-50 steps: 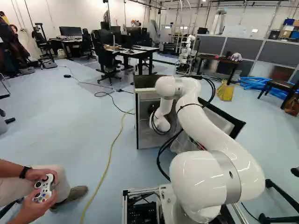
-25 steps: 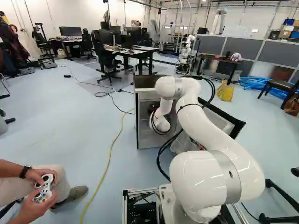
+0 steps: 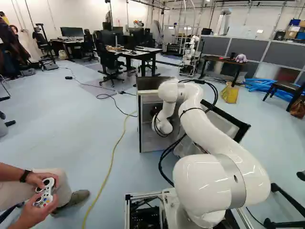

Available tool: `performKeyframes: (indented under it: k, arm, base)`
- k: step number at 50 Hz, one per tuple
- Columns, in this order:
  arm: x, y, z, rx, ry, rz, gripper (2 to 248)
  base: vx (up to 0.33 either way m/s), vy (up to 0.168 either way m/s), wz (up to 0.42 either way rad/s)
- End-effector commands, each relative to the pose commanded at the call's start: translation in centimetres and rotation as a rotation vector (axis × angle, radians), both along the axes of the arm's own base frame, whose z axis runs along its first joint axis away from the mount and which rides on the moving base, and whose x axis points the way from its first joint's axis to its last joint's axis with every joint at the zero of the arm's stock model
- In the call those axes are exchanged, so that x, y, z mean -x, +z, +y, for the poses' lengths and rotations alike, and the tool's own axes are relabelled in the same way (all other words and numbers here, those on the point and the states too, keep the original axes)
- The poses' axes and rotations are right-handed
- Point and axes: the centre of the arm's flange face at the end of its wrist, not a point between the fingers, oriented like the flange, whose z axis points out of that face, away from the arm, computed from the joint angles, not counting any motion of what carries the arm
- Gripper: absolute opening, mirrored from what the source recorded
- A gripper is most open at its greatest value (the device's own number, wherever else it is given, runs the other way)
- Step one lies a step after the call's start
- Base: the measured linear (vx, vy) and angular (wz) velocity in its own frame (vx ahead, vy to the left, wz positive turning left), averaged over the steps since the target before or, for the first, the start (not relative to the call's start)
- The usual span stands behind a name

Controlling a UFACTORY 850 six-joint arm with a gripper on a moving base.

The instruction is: Grab a drink from the fridge

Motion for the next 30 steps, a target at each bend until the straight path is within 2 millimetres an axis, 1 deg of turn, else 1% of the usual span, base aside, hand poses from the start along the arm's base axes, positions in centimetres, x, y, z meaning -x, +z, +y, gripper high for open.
performKeyframes:
  k: [30]
  arm:
    - [-2.8, -1.2, 0.0, 0.004, 0.002, -0.059, 151]
  base:
    - [0.0, 0.0, 0.0]
